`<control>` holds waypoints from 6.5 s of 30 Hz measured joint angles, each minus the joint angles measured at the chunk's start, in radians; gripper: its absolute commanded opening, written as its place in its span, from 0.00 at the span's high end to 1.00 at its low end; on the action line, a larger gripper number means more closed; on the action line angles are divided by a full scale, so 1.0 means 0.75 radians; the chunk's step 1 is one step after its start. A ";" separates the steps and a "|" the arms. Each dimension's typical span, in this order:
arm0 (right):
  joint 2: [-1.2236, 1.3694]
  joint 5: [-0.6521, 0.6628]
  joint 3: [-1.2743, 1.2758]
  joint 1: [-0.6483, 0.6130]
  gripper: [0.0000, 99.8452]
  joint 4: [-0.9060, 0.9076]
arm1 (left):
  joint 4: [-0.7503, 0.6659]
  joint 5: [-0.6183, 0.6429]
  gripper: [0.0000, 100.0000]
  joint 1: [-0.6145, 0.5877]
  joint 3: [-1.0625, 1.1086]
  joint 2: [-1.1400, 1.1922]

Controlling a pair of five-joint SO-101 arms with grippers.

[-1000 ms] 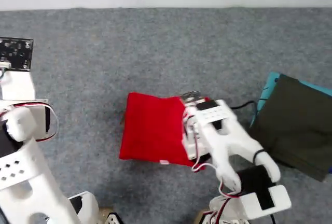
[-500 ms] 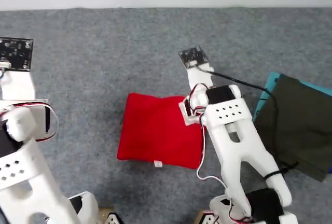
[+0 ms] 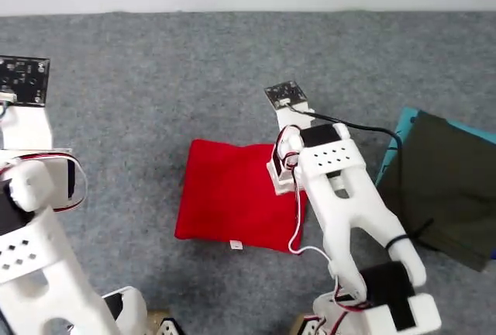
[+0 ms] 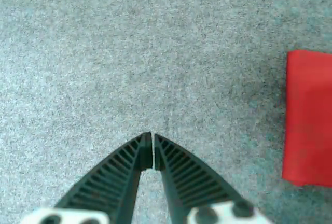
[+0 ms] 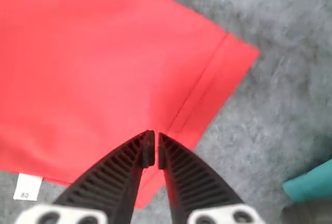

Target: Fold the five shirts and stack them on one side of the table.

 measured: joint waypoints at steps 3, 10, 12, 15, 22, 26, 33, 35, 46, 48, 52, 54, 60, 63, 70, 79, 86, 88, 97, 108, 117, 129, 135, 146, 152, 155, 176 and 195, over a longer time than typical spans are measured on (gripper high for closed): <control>0.051 -0.155 0.000 0.000 0.66 0.016 | 0.000 -0.004 0.99 0.000 0.000 0.000; 0.223 -0.364 -0.053 0.002 0.61 -0.045 | 0.000 -0.082 0.99 0.000 0.000 0.000; 0.303 -0.378 -0.088 0.002 0.64 -0.080 | 0.000 -0.090 0.99 0.000 0.000 0.000; 0.440 -0.383 -0.155 -0.002 0.71 -0.127 | 0.000 -0.090 0.99 0.000 0.000 0.000; 0.671 -0.383 -0.389 -0.012 0.98 -0.035 | 0.000 -0.090 0.99 0.000 0.000 0.000; 0.718 -0.381 -0.481 -0.006 0.99 0.053 | 0.000 -0.090 0.99 0.000 0.000 0.000; 0.726 -0.256 -0.497 0.008 0.99 0.084 | 0.000 -0.090 0.99 0.000 0.000 0.000; 0.736 -0.188 -0.507 0.027 0.99 0.092 | 0.000 -0.090 0.99 0.000 0.000 0.000; 0.642 0.565 -0.567 0.313 0.99 0.090 | 0.000 -0.094 0.99 0.000 0.000 0.000; 0.642 0.716 -0.612 0.331 0.99 0.078 | 0.000 -0.094 0.99 0.000 0.000 0.000; 0.642 1.037 -0.696 0.329 0.99 -0.045 | 0.000 -0.094 0.99 0.000 0.000 0.000; 0.642 1.207 -0.730 0.313 0.99 -0.119 | 0.000 -0.094 0.99 0.000 0.000 0.000; 0.644 1.549 -0.745 0.190 0.99 -0.333 | 0.000 -0.094 0.99 0.000 0.039 -0.002; 0.679 1.641 -0.745 0.164 0.99 -0.450 | 0.000 -0.094 0.99 0.000 0.065 -0.002; 0.681 1.524 -0.745 0.168 0.71 -0.511 | 0.000 -0.094 0.99 0.000 0.065 -0.002; 0.452 0.784 -0.745 0.170 0.70 -0.164 | 0.000 -0.094 0.99 0.000 0.065 -0.002; 0.421 0.194 -0.745 0.162 0.70 0.092 | 0.000 -0.094 0.99 0.000 0.065 -0.002; 0.421 0.016 -0.745 0.131 0.70 0.151 | 0.000 -0.094 0.99 0.000 0.065 -0.002; 0.497 -0.620 -0.747 0.000 0.65 0.180 | 0.000 -0.094 0.99 0.000 0.065 -0.002; 0.696 -0.800 -0.747 0.000 0.52 0.016 | 0.000 -0.094 0.99 0.000 0.072 -0.002; 0.914 -0.872 -0.773 0.002 0.71 -0.147 | 0.000 -0.094 0.99 0.000 0.072 -0.002; 0.945 -0.802 -0.824 0.108 0.99 -0.098 | 0.000 -0.094 0.99 0.000 0.072 -0.002; 0.792 -0.563 -0.806 0.106 0.99 0.008 | 0.000 -0.158 0.99 0.000 0.072 -0.002; 0.239 -0.280 -0.806 0.219 0.99 0.342 | 0.000 -0.172 0.99 0.000 0.072 -0.002; 0.049 -0.094 -0.806 0.383 0.99 0.518 | 0.000 -0.172 0.99 0.000 0.072 -0.002; -0.018 0.014 -0.806 0.495 0.99 0.561 | 0.000 -0.172 0.99 0.000 0.072 -0.002; 0.076 0.687 -0.593 1.164 0.84 0.207 | 0.000 -0.172 0.99 0.000 0.072 -0.002; -0.061 0.767 -0.593 1.135 0.97 0.405 | 0.000 -0.172 0.99 0.000 0.072 -0.002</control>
